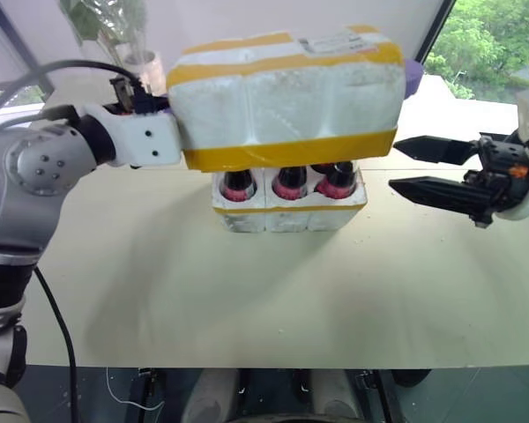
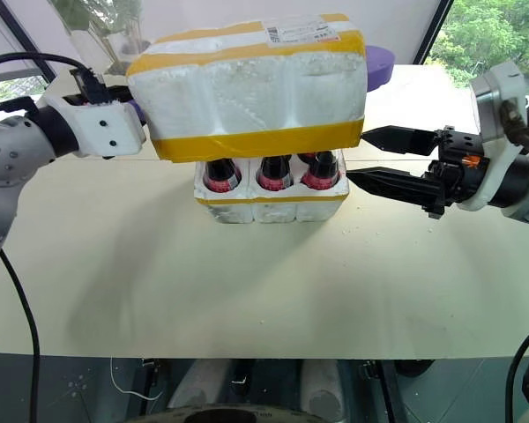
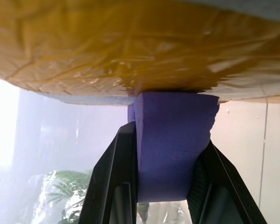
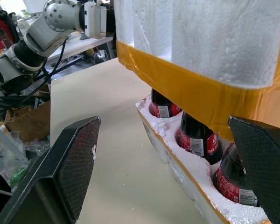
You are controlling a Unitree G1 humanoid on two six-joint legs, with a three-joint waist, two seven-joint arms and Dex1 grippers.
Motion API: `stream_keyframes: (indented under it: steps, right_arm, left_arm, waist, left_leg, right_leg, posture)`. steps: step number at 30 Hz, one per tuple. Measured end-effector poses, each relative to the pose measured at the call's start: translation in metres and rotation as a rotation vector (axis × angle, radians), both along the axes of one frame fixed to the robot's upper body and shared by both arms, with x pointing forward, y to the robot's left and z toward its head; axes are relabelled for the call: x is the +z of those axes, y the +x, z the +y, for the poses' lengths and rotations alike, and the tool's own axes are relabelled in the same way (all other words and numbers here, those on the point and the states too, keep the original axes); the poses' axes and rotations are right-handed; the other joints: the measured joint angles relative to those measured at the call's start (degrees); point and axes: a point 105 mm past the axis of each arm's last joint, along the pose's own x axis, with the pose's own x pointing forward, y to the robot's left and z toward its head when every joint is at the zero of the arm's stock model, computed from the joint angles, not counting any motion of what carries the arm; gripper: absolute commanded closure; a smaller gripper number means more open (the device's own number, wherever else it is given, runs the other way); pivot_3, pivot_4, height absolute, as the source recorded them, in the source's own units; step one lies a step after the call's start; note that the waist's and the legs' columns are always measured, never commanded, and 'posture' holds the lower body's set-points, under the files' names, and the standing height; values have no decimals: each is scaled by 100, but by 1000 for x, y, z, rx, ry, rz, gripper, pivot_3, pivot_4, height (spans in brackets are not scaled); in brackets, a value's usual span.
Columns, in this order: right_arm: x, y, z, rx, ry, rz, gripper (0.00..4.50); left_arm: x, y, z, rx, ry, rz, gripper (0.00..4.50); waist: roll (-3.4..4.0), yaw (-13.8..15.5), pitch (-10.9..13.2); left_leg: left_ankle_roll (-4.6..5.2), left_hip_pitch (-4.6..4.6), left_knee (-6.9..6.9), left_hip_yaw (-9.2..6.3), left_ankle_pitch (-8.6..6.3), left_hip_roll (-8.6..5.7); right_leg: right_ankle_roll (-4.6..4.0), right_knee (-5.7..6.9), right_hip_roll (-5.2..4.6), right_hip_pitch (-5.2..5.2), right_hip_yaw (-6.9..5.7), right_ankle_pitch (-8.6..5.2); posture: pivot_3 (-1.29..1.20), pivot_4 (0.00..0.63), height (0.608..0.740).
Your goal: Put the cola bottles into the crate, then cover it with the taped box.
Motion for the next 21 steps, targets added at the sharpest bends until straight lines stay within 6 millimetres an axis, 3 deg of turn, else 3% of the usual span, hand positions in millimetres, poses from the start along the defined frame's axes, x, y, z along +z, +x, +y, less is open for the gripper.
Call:
stream_keyframes:
  steps: [2, 5, 10, 17, 21]
  right_arm:
    - [0, 0, -1, -9, 2, -2, 0]
    - [1, 0, 0, -16, 10, -14, 0]
    - [1, 1, 1, -22, 21, -15, 0]
    - [2, 1, 0, -32, 23, -19, 0]
    - [-1, 1, -1, -34, 26, -16, 0]
  left_arm:
    - [-3, -1, -3, 9, 59, -17, 3344]
    - [-8, 0, -6, 20, 142, -46, 2420]
    - [-10, 1, -6, 32, 215, -110, 59]
    - [-65, -11, 13, 67, 232, 18, 59]
    - [-79, -26, 35, 116, 178, 40, 59]
  waist:
    - [0, -4, 0]
    - [0, -5, 0]
    - [0, -5, 0]
    - [0, -9, 0]
    - [1, -3, 0]
  left_leg:
    - [0, 0, 0, 0, 0, 0]
    - [0, 0, 0, 0, 0, 0]
    - [1, 1, 1, 0, 0, 0]
    - [2, 2, 1, -1, -1, 2]
    - [2, 2, 1, -2, -1, 3]
  right_leg:
    - [0, 0, 1, 0, 0, 0]
    - [0, 4, 3, 0, 0, 0]
    - [0, 5, 3, -1, 0, 0]
    - [0, 8, -3, -2, 1, -1]
    - [0, 6, -5, -2, 3, -1]
  posture:
    - [0, 150, 738]
    - [0, 150, 738]
    - [0, 150, 738]
    - [0, 150, 738]
    - [0, 150, 738]
